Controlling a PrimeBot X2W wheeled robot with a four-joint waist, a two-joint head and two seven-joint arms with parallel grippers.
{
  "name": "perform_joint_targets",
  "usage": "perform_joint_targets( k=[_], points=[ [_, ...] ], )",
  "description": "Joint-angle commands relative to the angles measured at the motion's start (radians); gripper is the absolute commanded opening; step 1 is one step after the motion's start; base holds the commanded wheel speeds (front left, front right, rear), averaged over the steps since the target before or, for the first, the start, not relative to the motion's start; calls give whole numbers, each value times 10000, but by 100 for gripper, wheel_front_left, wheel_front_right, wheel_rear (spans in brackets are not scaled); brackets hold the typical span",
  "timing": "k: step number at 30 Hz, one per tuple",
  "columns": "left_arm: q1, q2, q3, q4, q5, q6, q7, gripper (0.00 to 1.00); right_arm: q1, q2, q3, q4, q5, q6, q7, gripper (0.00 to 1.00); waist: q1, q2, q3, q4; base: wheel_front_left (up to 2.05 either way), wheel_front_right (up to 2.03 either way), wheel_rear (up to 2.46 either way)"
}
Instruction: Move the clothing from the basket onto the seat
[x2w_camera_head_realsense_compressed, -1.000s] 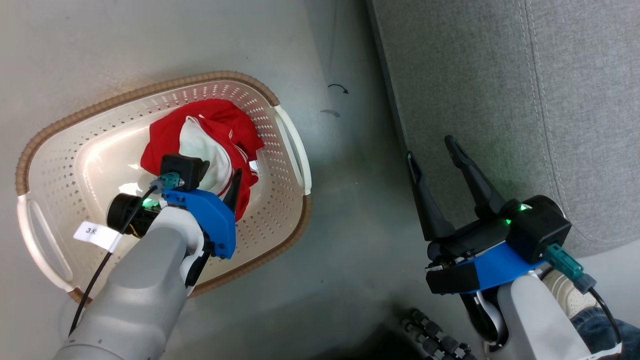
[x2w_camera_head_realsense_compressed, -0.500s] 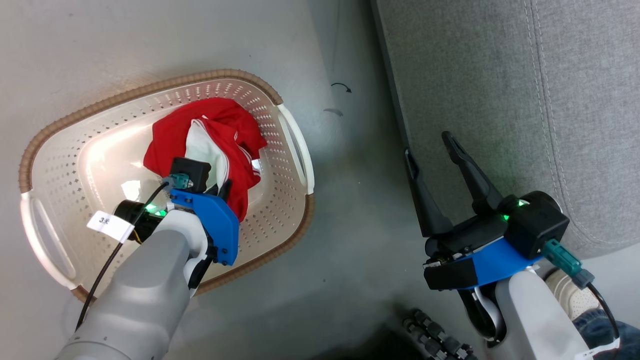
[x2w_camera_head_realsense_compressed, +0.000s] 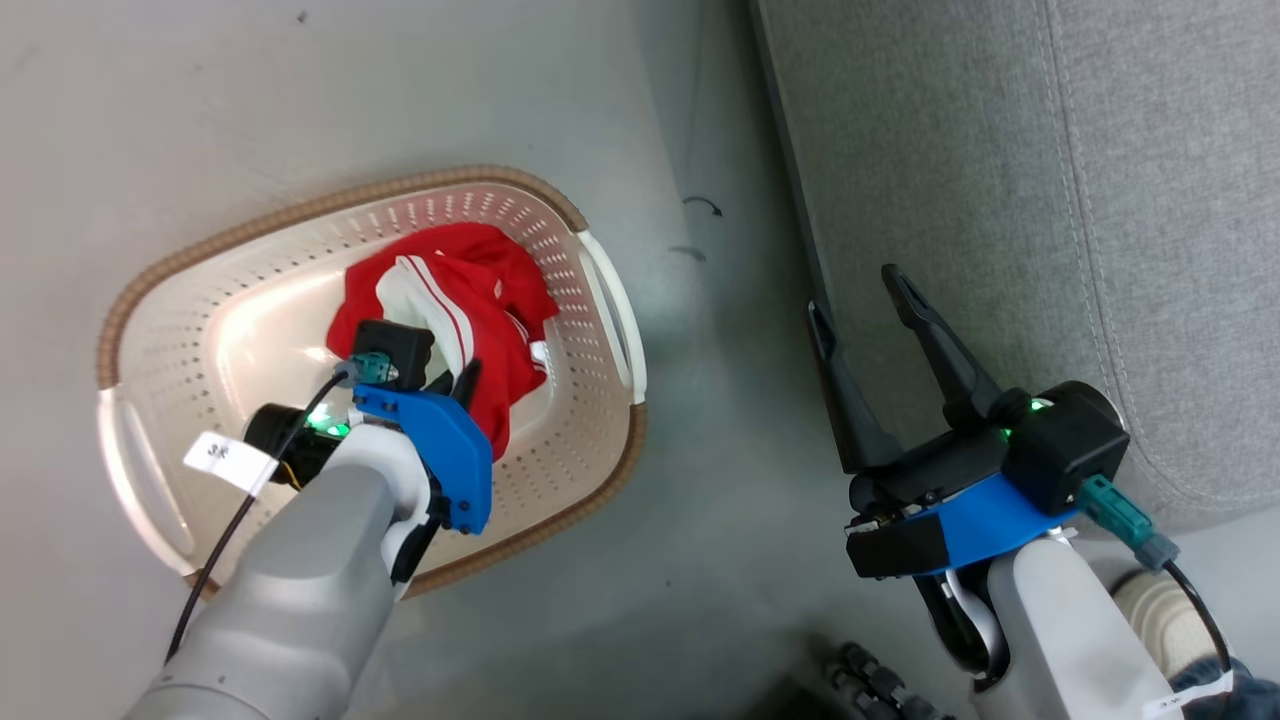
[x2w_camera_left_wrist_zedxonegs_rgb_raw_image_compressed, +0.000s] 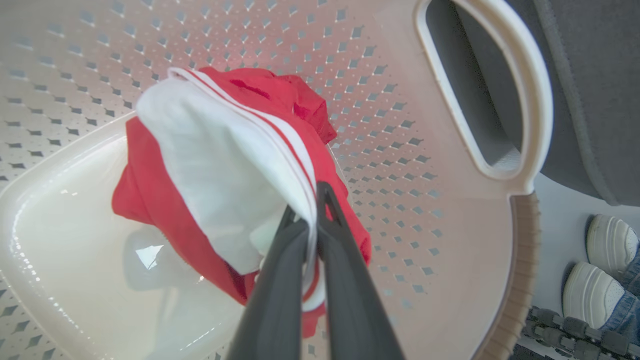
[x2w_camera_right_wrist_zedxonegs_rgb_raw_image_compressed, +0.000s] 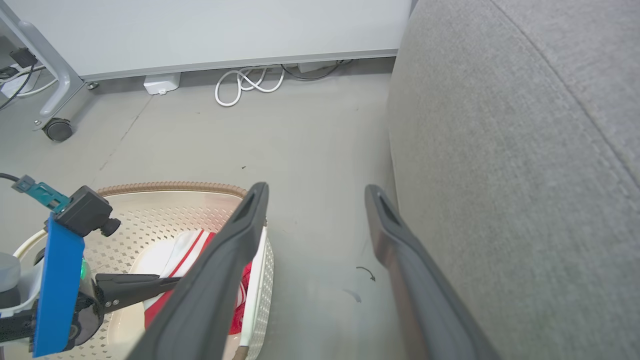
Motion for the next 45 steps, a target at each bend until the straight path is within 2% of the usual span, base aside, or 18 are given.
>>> perform_joint_targets(
  k=[1,13,14,22,37,45],
  points=[
    [105,-13,-20,-46,-110,-7,-101,0,-164,13,7,42,-65,1,-53,100,0,0,-273,176,0,0,0],
    [932,-433,-666,-887,-863,-7,-975,0,218,7,-243,468,-638,1,322,100,0,0,-2761,1572,0,0,0],
    [1096,-510,-887,-1049,-960,-7,-1075,0,366,7,-259,540,-713,1,423,100,0,0,-3268,1807,0,0,0],
    [1435,-554,-1859,-1770,-1105,-7,-1410,0,1102,2,-413,598,-834,3,909,100,0,0,-5183,2606,0,0,0],
    [605,-507,-2627,-2837,-1015,-7,-1574,0,2368,4,-471,431,-569,1,1437,100,0,0,-7338,3175,0,0,0],
    [-225,-629,-2588,-3185,-1085,-7,-1577,0,2687,4,-327,302,-438,1,1615,100,0,0,-7829,3224,0,0,0]
  ],
)
